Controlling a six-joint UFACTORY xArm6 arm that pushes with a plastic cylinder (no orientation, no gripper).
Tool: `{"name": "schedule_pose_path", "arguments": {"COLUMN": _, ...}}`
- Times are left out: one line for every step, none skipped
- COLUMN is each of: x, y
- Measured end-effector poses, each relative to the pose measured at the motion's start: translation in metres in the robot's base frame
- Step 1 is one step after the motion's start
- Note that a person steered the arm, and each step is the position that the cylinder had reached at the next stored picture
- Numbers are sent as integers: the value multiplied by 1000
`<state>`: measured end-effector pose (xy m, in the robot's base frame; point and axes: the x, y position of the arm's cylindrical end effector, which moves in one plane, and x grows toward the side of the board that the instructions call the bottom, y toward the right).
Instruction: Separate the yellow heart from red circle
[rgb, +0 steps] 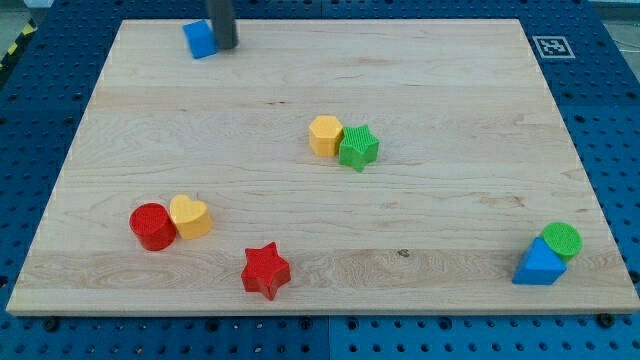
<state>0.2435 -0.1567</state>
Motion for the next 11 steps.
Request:
{"name": "schedule_pose_path", "arguments": {"x": 0, "y": -36}}
{"name": "schedule_pose_path", "arguments": {"x": 13, "y": -23}}
{"name": "schedule_pose_path", "arguments": {"x": 70, "y": -15}}
{"name": "schedule_pose_path", "arguments": {"x": 125, "y": -44}}
{"name": "schedule_pose_path", "arguments": {"x": 172, "y": -85}}
{"name": "schedule_pose_path", "arguments": {"x": 236, "y": -91}}
{"name": "schedule_pose_path", "arguments": {"x": 295, "y": -91}}
{"name": "schedule_pose_path", "arguments": {"x": 335, "y": -72}}
{"name": "schedule_pose_path", "arguments": {"x": 336, "y": 0}}
{"name": "schedule_pose_path", "arguments": {"x": 301, "y": 31}}
{"name": "schedule_pose_path", "arguments": {"x": 265, "y": 28}}
